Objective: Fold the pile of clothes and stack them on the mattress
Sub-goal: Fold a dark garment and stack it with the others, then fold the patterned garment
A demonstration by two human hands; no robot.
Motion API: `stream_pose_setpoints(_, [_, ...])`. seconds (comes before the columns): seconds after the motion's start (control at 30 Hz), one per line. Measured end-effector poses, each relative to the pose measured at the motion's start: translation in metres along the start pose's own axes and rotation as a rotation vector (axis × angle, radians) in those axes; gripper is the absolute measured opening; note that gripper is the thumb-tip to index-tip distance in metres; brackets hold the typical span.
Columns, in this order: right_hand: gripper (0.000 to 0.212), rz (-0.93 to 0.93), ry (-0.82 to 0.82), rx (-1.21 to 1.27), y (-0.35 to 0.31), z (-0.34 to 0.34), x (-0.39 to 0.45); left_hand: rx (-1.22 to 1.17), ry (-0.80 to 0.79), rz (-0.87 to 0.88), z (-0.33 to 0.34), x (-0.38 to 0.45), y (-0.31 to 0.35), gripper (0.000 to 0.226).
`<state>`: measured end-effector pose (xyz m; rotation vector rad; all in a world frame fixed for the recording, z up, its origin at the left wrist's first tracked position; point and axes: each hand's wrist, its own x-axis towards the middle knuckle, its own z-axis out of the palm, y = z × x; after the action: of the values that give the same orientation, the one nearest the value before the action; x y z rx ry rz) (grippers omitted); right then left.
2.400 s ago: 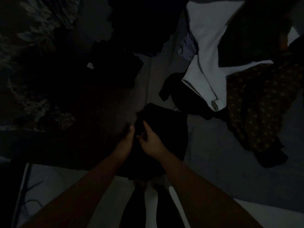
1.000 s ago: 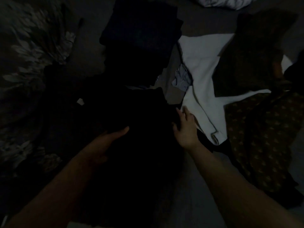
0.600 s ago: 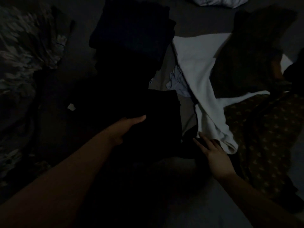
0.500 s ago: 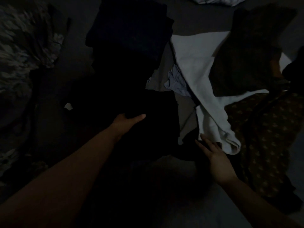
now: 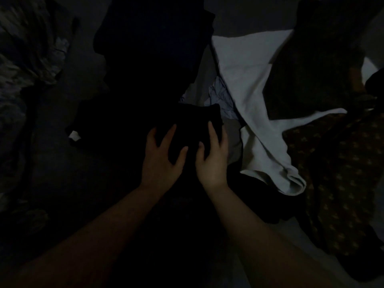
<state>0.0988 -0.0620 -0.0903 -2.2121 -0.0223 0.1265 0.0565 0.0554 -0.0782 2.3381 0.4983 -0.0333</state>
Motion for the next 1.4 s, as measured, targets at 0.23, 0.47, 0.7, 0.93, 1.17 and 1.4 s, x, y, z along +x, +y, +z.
stream_pose_setpoints(0.23, [0.06,-0.038,-0.122,-0.469,0.042,0.028,0.001,0.603,-0.046,0.104,0.049,-0.01,-0.022,0.061])
stream_pose_setpoints(0.47, [0.058,-0.014,-0.456,-0.433,0.043,0.008,0.021,0.621,-0.167,0.041,0.061,0.003,-0.038,0.063])
stream_pose_setpoints(0.7, [0.05,0.071,0.249,-0.702,0.087,-0.207,0.033,0.625,-0.361,-0.12,0.044,0.011,-0.019,0.061])
stream_pose_setpoints(0.93, [0.023,0.754,-0.007,-0.383,0.153,-0.26,-0.07,0.737,-0.489,-0.196,0.027,0.013,0.005,0.059])
stream_pose_setpoints(1.17, [0.039,0.595,-0.056,0.044,0.097,-0.183,-0.12,0.459,-0.221,0.457,0.041,-0.072,0.055,0.053])
stream_pose_setpoints(1.4, [0.039,0.482,-0.186,0.305,0.042,-0.14,-0.203,-0.325,-0.683,0.062,0.065,-0.163,0.116,0.084])
